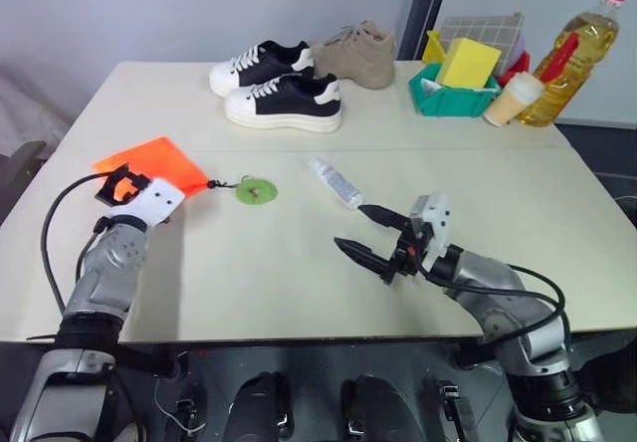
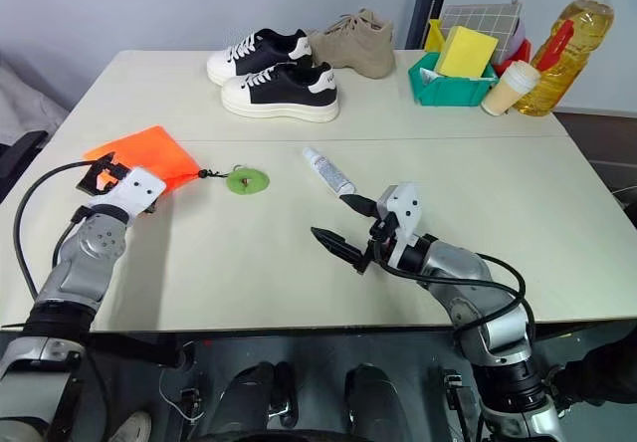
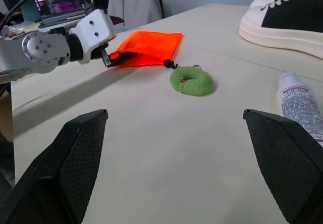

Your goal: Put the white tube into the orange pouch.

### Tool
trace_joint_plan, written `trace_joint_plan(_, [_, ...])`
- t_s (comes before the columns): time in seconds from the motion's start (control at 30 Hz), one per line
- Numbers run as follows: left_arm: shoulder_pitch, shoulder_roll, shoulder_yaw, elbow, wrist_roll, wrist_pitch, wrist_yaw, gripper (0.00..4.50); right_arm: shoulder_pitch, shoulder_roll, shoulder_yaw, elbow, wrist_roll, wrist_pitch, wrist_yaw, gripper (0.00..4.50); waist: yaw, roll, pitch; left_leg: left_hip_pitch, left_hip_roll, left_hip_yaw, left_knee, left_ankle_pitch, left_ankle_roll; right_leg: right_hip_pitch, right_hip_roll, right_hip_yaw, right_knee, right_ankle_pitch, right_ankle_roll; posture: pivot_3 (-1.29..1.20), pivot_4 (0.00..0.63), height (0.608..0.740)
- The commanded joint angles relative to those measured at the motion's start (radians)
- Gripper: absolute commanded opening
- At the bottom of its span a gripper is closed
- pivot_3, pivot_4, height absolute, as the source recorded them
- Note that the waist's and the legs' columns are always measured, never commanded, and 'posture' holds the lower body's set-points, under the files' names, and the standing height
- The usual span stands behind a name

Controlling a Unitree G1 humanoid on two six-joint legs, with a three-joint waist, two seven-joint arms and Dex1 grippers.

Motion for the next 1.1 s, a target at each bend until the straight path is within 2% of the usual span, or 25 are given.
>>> trace_joint_plan(0.03, [-0.029,0.016,0.005,0.017,0.001,-0.004,0.010,4.24,-0.006,0.005,-0.002,-0.033,-0.001,-0.023,-0.003,4.49,0.000,0.000,0.000,0.000,0.000,0.000,0.000,0.000,0.000,0.000,0.000,0.000,0.000,0.000,0.000,0.00,0.150,0.740])
trace_joint_plan(0.1, [-0.032,0.012,0.003,0.017,-0.008,-0.017,0.003,3.68,-0.005,0.006,-0.003,-0.032,-0.004,-0.025,-0.003,4.50,0.000,0.000,0.000,0.000,0.000,0.000,0.000,0.000,0.000,0.000,0.000,0.000,0.000,0.000,0.000,0.00,0.150,0.740])
trace_joint_plan(0.33, [-0.020,-0.005,0.009,-0.019,-0.038,-0.026,-0.026,0.14,-0.009,0.008,-0.003,-0.033,-0.009,-0.025,-0.006,4.50,0.001,0.000,0.000,0.000,0.000,0.000,0.001,0.000,0.000,0.000,0.000,0.000,0.000,0.000,0.000,0.00,0.150,0.740])
trace_joint_plan(0.5, [0.003,-0.018,0.022,-0.066,-0.083,-0.011,-0.073,0.06,-0.019,0.013,0.000,-0.034,-0.012,-0.021,-0.008,4.50,0.000,0.000,0.000,0.000,0.000,0.000,0.001,0.000,0.000,0.000,0.000,0.000,0.001,0.000,0.000,0.00,0.150,0.740])
trace_joint_plan(0.77, [0.059,-0.116,0.058,-0.272,-0.293,0.081,-0.256,0.06,-0.066,0.027,0.008,0.006,-0.046,-0.017,-0.053,4.50,0.001,0.000,0.000,0.000,0.000,0.000,0.002,0.000,0.000,0.001,0.000,-0.001,0.001,0.000,0.000,0.00,0.150,0.740])
trace_joint_plan(0.97, [0.100,-0.185,0.016,-0.477,-0.354,0.226,-0.337,0.06,-0.124,0.035,0.038,0.109,-0.166,-0.048,-0.119,4.50,0.001,0.000,0.000,0.000,0.000,0.000,0.003,0.002,-0.003,0.002,0.001,-0.001,0.002,0.000,0.001,0.00,0.150,0.740])
trace_joint_plan(1.1, [0.104,-0.244,-0.048,-0.606,-0.378,0.334,-0.373,0.06,-0.199,0.073,0.036,0.256,-0.243,-0.086,-0.188,4.50,0.000,0.000,0.000,0.001,0.000,0.000,0.003,0.004,-0.006,0.002,0.001,-0.001,0.003,0.001,0.003,0.00,0.150,0.740])
